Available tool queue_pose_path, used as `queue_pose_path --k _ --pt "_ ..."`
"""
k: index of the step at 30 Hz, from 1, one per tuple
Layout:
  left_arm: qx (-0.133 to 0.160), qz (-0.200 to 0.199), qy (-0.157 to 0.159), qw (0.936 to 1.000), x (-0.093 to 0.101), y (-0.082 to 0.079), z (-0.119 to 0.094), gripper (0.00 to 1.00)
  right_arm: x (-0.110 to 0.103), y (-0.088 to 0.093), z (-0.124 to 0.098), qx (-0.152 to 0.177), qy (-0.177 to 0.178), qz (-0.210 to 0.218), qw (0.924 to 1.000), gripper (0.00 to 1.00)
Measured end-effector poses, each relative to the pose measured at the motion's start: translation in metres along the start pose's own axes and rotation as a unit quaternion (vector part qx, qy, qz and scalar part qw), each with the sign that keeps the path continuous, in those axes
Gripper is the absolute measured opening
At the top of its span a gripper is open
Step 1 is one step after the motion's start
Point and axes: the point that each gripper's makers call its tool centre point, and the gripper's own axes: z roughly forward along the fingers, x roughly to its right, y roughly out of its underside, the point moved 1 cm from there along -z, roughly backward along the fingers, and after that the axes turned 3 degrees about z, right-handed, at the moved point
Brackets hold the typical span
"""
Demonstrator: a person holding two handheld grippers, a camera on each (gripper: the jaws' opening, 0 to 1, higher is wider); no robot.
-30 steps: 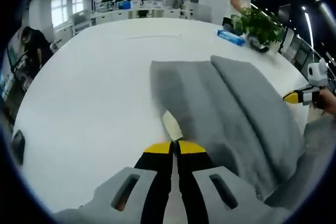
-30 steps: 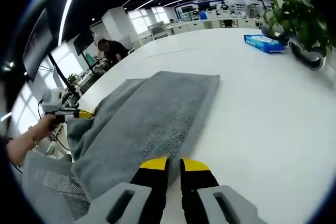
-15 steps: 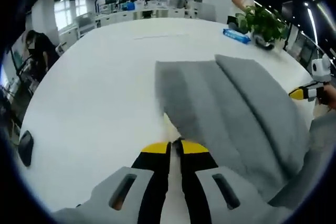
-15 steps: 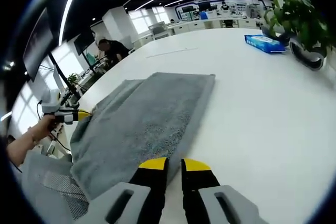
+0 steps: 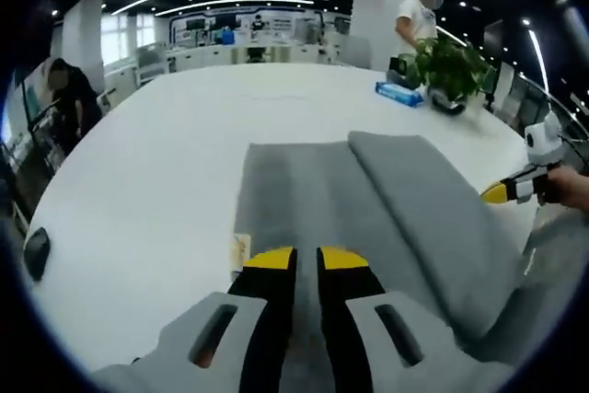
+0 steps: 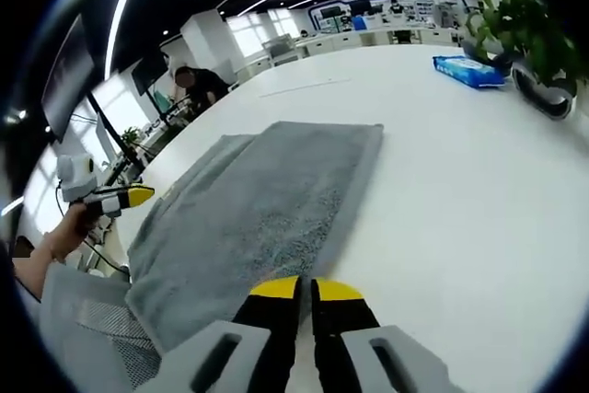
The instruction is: Open the folded towel by lifting each exposed corner and separating the folded layers until the towel lies flat within the target outline without major curled edges
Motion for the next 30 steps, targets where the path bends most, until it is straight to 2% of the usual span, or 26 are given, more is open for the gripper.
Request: queue_pose_path --k 3,9,10,11,12,13,14,15,16,18,21,25,30 --pt "-0.017 0.019 0.008 0.9996 0.01 0.008 0.009 0.08 -0.001 0.0 0.0 -0.002 -0.001 -0.006 1.0 0.0" --pt "-0.048 0.077 0.0 0.9959 0.007 0.023 0.017 0.04 0.0 -0.004 -0.001 0.006 0.005 -0.016 0.9998 0.0" --pt "-0.066 0.094 0.001 0.9934 0.007 0.029 0.017 0.03 0.0 -0.006 -0.001 0.011 0.007 -0.012 0.9998 0.05" --pt "-0.044 0.116 -0.002 0.9923 0.003 0.027 0.028 0.02 0.0 -0.007 0.0 0.016 0.008 -0.003 0.9998 0.14" --pt "-0.038 0.128 0.0 0.9911 0.002 0.026 0.033 0.02 0.0 -0.007 0.0 0.018 0.006 0.001 0.9998 0.2" --pt "-0.046 0.134 -0.003 0.9899 0.003 0.028 0.023 0.01 -0.001 -0.007 0.002 0.017 0.003 0.009 0.9998 0.23" --pt "-0.048 0.159 0.001 0.9861 0.004 0.029 0.021 0.0 -0.003 -0.002 0.004 0.006 -0.004 0.015 0.9999 0.22" --pt "-0.05 0.178 -0.005 0.9828 0.005 0.027 0.019 0.0 -0.005 0.001 0.005 -0.004 -0.004 0.008 1.0 0.17" --pt "-0.056 0.206 -0.006 0.9769 0.007 0.026 0.018 0.0 -0.006 0.004 0.006 -0.016 -0.004 -0.02 0.9997 0.11" --pt "-0.063 0.238 -0.008 0.9693 0.011 0.025 0.018 0.0 -0.01 0.002 0.008 -0.012 -0.002 -0.029 0.9995 0.06" --pt "-0.065 0.239 -0.009 0.9689 0.011 0.025 0.02 0.0 -0.011 0.001 0.008 -0.014 0.002 -0.054 0.9984 0.04" --pt "-0.071 0.251 -0.016 0.9653 0.01 0.024 0.019 0.0 -0.01 -0.004 0.001 -0.004 0.002 -0.047 0.9989 0.01" --pt "-0.074 0.247 -0.022 0.9661 0.008 0.024 0.019 0.0 -0.002 -0.005 -0.003 -0.002 0.014 -0.05 0.9986 0.0"
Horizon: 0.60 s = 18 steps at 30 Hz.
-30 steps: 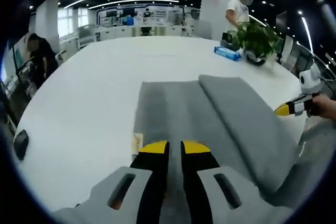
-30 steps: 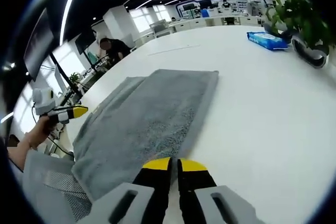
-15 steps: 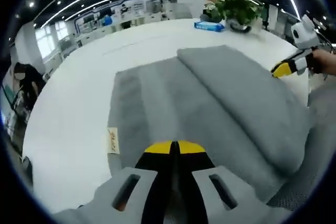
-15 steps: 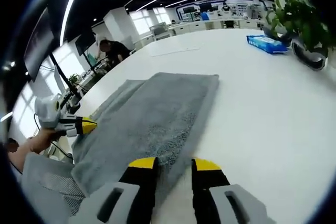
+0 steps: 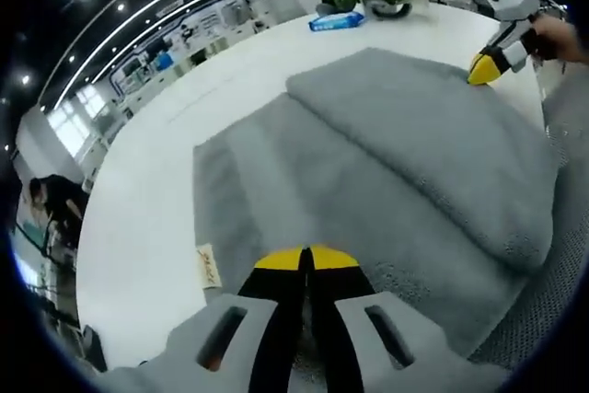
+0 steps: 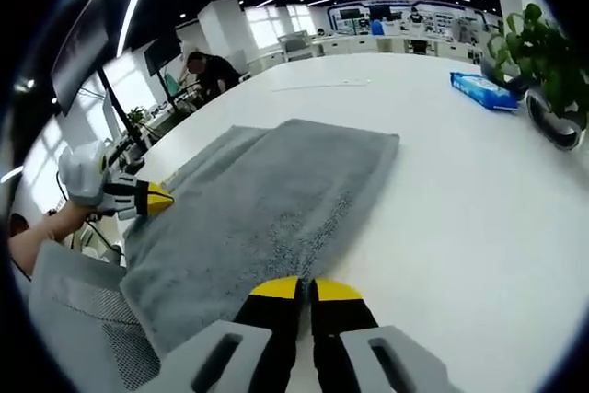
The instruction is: Open the folded towel by lifting each exposed corner and separating the folded layers until the towel lies flat within the target outline without major curled edges
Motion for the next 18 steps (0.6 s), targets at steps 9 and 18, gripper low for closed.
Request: queue_pose_path --k 9,18 --pt "-0.001 -0.007 0.004 1.0 -0.003 0.001 0.0 0.0 0.025 -0.002 -0.011 -0.002 0.039 -0.008 0.9992 0.0" --pt "0.001 -0.016 -0.001 0.9999 -0.004 0.002 0.0 0.0 0.042 0.004 -0.019 -0.022 0.066 -0.023 0.9973 0.0"
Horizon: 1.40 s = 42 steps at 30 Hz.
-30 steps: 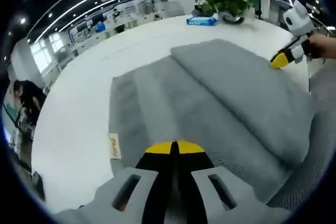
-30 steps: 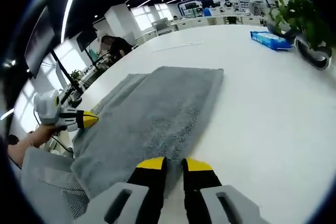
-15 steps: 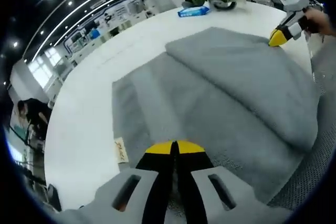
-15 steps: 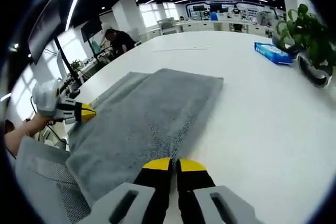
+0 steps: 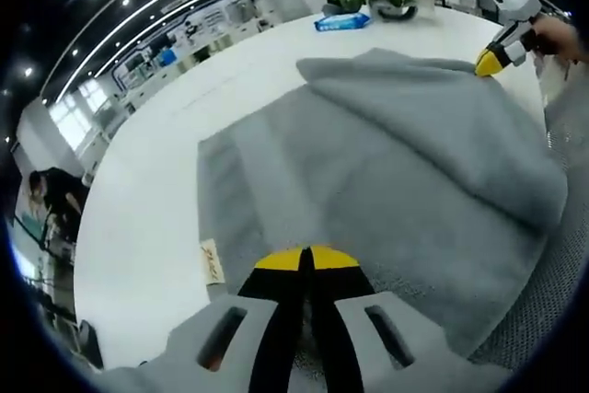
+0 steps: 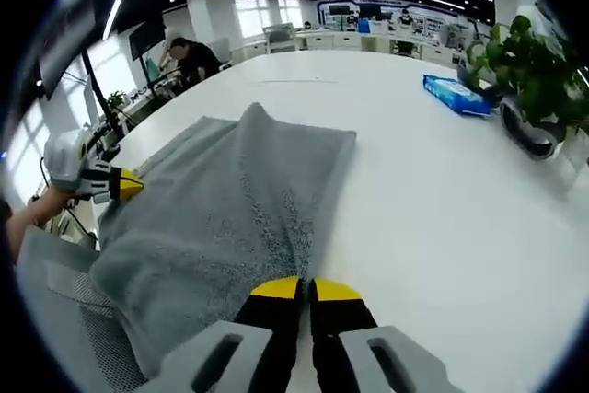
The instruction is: Open the folded towel by lifting each exposed corner and separating the folded layers until the towel lies flat within the target outline without major curled edges
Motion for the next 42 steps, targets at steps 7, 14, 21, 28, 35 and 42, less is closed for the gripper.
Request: queue_pose_path --k 7,14,21,28,35,42 --pt "-0.018 0.015 -0.031 0.9992 -0.012 0.006 -0.002 0.0 0.016 0.005 -0.005 -0.012 0.017 -0.008 0.9998 0.0" --pt "-0.01 0.0 -0.022 0.9997 -0.013 0.006 -0.001 0.0 0.034 0.011 -0.012 -0.025 0.039 -0.019 0.9987 0.0" --pt "-0.01 -0.001 -0.023 0.9997 -0.014 0.006 -0.001 0.0 0.055 0.017 -0.021 -0.039 0.057 -0.018 0.9974 0.0" --pt "-0.009 -0.001 -0.024 0.9997 -0.014 0.006 -0.001 0.0 0.076 0.025 -0.031 -0.05 0.075 -0.014 0.9958 0.0" --pt "-0.01 0.0 -0.024 0.9997 -0.014 0.006 -0.001 0.0 0.094 0.034 -0.039 -0.061 0.09 -0.01 0.994 0.0" --pt "-0.017 0.01 -0.021 0.9996 -0.014 0.006 -0.001 0.0 0.115 0.047 -0.047 -0.074 0.105 -0.002 0.9917 0.0"
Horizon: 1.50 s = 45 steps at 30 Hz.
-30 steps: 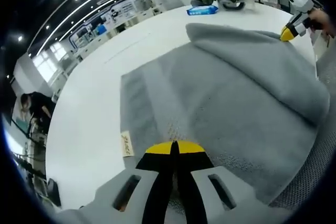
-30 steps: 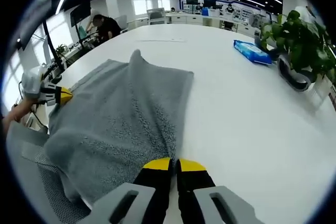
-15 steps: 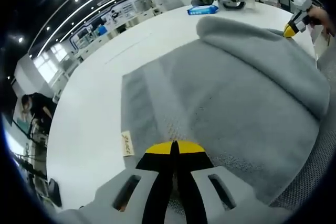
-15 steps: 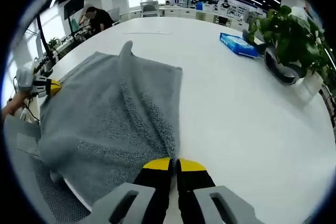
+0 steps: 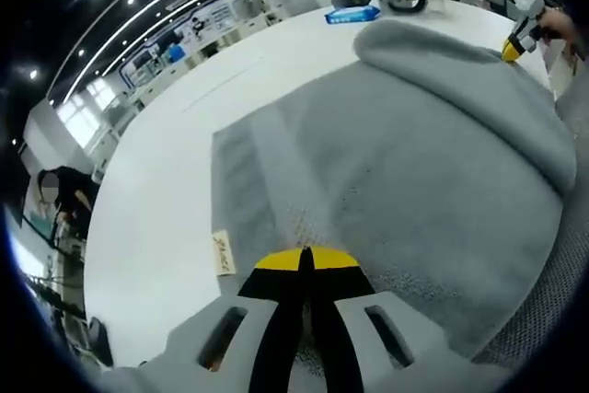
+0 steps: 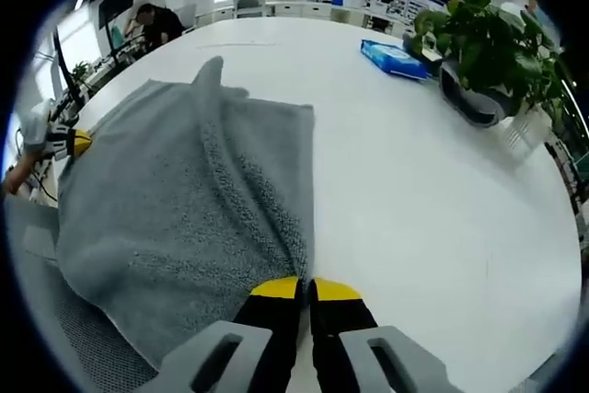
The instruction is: Open the folded towel by lifting each exposed corner and separating the folded layers until the towel lies flat within the target outline without major curled edges
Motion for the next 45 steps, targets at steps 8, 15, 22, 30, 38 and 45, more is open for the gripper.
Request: queue_pose_path --k 8,15,22,30,38,45 --pt "-0.012 0.014 -0.012 0.9998 -0.005 0.004 -0.002 0.0 0.022 0.009 -0.005 -0.005 0.021 0.009 0.9997 0.0" --pt "-0.024 0.011 -0.022 0.9994 -0.02 0.016 -0.005 0.0 0.045 0.017 -0.01 -0.01 0.043 0.018 0.9989 0.0" --pt "-0.032 0.01 -0.033 0.9989 -0.031 0.025 -0.008 0.0 0.062 0.025 -0.015 -0.012 0.058 0.031 0.9978 0.0" --pt "-0.036 -0.007 -0.043 0.9984 -0.041 0.035 -0.015 0.0 0.072 0.027 -0.015 -0.012 0.064 0.044 0.9969 0.0" --pt "-0.041 -0.026 -0.057 0.9972 -0.05 0.043 -0.021 0.0 0.079 0.031 -0.016 -0.006 0.071 0.072 0.9949 0.0" --pt "-0.036 -0.047 -0.068 0.9959 -0.052 0.046 -0.025 0.0 0.081 0.035 -0.019 0.004 0.076 0.092 0.9928 0.0"
